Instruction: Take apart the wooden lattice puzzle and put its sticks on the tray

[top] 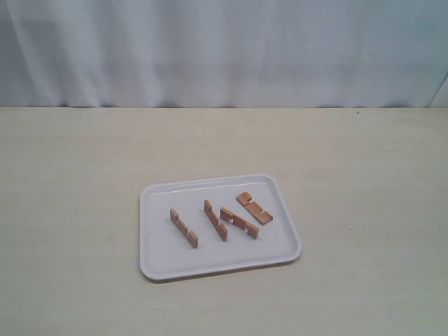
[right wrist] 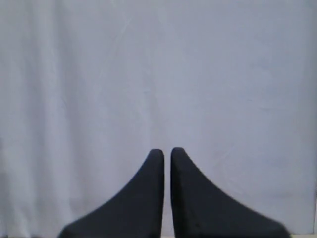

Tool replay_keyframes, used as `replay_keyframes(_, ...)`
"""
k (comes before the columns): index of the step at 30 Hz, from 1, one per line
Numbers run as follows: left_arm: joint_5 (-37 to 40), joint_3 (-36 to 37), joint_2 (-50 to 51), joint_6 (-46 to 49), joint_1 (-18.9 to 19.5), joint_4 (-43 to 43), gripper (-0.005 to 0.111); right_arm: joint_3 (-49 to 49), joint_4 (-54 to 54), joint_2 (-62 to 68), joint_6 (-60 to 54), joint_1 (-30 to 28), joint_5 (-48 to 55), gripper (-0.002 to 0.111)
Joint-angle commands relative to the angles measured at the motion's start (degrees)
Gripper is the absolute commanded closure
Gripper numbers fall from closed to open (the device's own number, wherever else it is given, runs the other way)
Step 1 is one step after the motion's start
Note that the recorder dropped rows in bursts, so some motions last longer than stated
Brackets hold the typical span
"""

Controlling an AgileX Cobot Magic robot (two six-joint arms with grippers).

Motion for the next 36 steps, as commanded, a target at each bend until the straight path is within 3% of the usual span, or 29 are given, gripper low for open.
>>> replay_keyframes(1,-0.4,0.1,-0.1,0.0,0.1,0.4,0.107,0.4,0.3,-0.4,0.2,2.8,0.5,0.104)
replay_keyframes(7,-0.4,0.1,-0.1,0.0,0.1,0.4,0.107,0.6,3.2,-0.4,-0.8,4.6,1.5,0.104)
replay_keyframes(13,-0.4,0.1,-0.1,0.0,0.1,0.4,0.107,12.6,3.7,-0.4,-4.3,4.6,0.7,0.104)
replay_keyframes(22,-0.4,0.1,-0.1,0.0,0.1,0.4,0.107,12.7,4.7,-0.4,-5.1,4.6,12.8,0.104)
replay_keyframes(36,-0.4,0.1,-0.1,0.0,0.1,0.4,0.107,12.7,6.5,-0.4,-7.0,4.6,14.8,0.104)
